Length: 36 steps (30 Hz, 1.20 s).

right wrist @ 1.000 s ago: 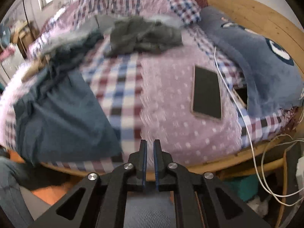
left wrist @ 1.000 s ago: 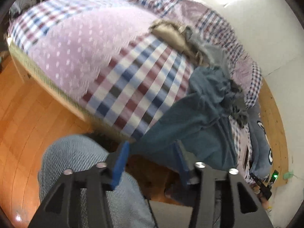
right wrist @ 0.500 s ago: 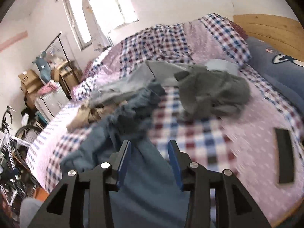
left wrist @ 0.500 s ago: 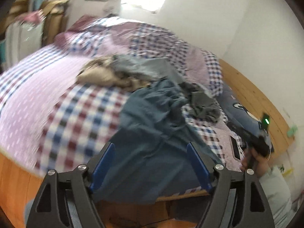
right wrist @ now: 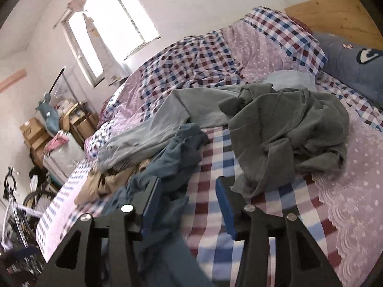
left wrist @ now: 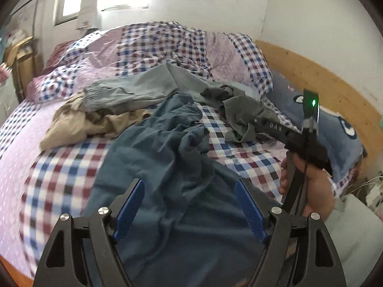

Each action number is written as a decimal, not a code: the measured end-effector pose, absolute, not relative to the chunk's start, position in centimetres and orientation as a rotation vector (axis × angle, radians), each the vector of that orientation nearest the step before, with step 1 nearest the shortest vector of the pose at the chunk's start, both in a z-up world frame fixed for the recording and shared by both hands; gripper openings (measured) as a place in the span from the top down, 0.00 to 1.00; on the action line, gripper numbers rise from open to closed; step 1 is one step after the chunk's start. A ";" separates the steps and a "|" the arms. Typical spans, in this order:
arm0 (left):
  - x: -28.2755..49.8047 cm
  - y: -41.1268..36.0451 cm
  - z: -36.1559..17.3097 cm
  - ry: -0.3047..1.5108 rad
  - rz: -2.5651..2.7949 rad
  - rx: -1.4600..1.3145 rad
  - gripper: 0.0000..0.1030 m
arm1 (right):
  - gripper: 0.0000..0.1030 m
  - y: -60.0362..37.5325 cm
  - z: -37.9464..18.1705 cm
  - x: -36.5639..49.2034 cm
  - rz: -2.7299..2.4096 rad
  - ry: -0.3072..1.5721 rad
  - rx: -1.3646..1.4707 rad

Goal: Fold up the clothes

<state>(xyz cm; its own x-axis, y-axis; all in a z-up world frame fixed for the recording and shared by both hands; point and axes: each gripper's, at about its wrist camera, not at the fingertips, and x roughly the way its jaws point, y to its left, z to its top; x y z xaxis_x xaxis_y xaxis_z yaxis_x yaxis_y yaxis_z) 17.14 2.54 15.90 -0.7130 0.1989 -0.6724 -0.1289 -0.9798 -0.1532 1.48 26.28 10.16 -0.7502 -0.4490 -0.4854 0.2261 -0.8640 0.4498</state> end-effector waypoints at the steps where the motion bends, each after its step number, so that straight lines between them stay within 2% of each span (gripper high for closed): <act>1: 16.0 3.3 15.5 -0.125 2.747 -1.102 0.21 | 0.44 26.6 10.3 1.0 -2.578 -0.542 0.843; 3: 13.6 4.6 14.7 -0.083 2.747 -1.112 0.21 | 0.35 27.2 10.4 0.7 -2.572 -0.571 0.826; 5: 11.5 5.8 13.9 -0.038 2.745 -1.123 0.21 | 0.31 28.2 10.6 0.5 -2.576 -0.624 0.806; 9: 8.3 8.1 12.6 0.127 2.740 -1.151 0.22 | 0.30 29.5 10.2 -0.4 -2.575 -0.700 0.815; 10: 7.7 8.4 12.3 0.156 2.739 -1.157 0.24 | 0.30 29.7 10.0 -0.6 -2.574 -0.716 0.820; 12: 6.2 8.8 11.8 0.191 2.739 -1.175 0.34 | 0.30 30.1 9.5 -1.0 -2.561 -0.753 0.844; 14: 5.1 8.7 11.5 0.215 2.749 -1.203 0.51 | 0.30 30.3 9.2 -1.3 -2.544 -0.775 0.862; 16: 3.9 8.5 10.9 0.247 2.757 -1.242 0.61 | 0.30 30.3 9.1 -1.4 -2.543 -0.771 0.864; 19: 2.6 7.9 10.0 0.249 2.743 -1.310 0.90 | 0.30 30.4 9.1 -1.3 -2.535 -0.780 0.863; 23: 2.2 6.0 11.3 0.138 2.757 -1.272 0.93 | 0.30 30.5 8.9 -1.3 -2.530 -0.786 0.873; 30: 2.0 -0.8 17.7 -0.151 2.893 -1.110 0.94 | 0.30 30.3 8.2 -1.5 -2.521 -0.784 0.918; 36: 0.7 -7.3 21.9 -0.315 2.979 -1.047 0.94 | 0.30 29.7 7.9 -1.5 -2.524 -0.753 0.934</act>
